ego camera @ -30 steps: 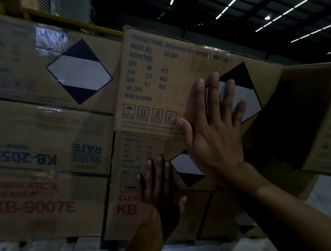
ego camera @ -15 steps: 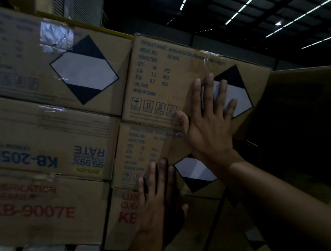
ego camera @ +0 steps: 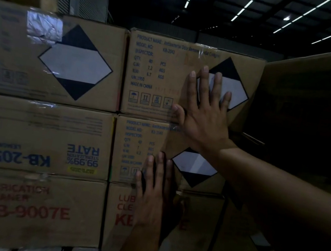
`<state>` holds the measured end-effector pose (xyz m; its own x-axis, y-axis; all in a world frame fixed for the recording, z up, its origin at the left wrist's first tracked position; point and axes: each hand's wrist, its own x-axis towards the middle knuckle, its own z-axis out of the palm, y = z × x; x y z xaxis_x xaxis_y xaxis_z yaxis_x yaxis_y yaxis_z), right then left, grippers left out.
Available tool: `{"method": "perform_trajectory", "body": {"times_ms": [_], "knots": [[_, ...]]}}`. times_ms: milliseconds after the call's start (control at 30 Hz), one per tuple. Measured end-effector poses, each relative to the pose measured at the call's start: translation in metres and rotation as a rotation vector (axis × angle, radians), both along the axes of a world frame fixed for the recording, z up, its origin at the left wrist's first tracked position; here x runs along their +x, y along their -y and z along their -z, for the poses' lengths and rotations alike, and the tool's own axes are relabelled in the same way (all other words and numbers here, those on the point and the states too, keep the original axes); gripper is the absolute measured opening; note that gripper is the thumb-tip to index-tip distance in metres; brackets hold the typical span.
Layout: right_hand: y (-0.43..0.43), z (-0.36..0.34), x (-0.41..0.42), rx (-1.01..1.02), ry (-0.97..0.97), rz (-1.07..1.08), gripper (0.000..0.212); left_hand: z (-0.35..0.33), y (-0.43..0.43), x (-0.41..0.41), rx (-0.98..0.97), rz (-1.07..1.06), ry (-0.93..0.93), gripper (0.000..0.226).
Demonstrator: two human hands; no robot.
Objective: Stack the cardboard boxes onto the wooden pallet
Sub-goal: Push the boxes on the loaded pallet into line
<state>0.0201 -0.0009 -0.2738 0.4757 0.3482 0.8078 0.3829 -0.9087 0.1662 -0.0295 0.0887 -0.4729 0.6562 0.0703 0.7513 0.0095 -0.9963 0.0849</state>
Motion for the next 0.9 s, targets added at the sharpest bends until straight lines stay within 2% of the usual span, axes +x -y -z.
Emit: {"method": "perform_trajectory", "body": {"times_ms": [167,267,333,400,467,567,667,800,867,900], "knots": [[0.002,-0.007,-0.008,-0.034,-0.070,0.019,0.079,-0.003,0.001,-0.001,0.002,-0.006,-0.001,0.110],[0.007,-0.018,-0.023,-0.050,-0.182,0.023,0.077,-0.003,0.009,-0.008,-0.055,0.056,-0.016,0.114],[0.013,-0.025,-0.041,-0.062,-0.248,0.030,0.076,-0.003,0.023,-0.020,-0.081,0.127,-0.020,0.124],[0.020,-0.030,-0.065,-0.068,-0.246,0.021,0.075,-0.004,0.045,-0.035,-0.092,0.186,-0.035,0.128],[0.028,-0.036,-0.092,-0.072,-0.190,0.001,0.074,-0.010,0.073,-0.053,-0.090,0.252,-0.095,0.119],[0.046,-0.048,-0.129,-0.090,-0.049,-0.061,0.075,-0.012,0.121,-0.071,-0.070,0.340,-0.174,0.085],[0.075,-0.056,-0.159,-0.047,0.049,-0.110,0.074,-0.029,0.161,-0.085,-0.042,0.463,-0.294,0.064],[0.136,-0.057,-0.183,-0.035,0.145,-0.140,0.076,-0.057,0.212,-0.086,0.046,0.400,-0.272,0.071],[0.170,-0.055,-0.190,-0.014,0.197,-0.161,0.076,-0.059,0.238,-0.078,0.085,0.391,-0.191,0.061],[0.187,-0.053,-0.193,0.005,0.218,-0.172,0.076,-0.062,0.249,-0.075,0.058,0.406,-0.223,0.057]]}}
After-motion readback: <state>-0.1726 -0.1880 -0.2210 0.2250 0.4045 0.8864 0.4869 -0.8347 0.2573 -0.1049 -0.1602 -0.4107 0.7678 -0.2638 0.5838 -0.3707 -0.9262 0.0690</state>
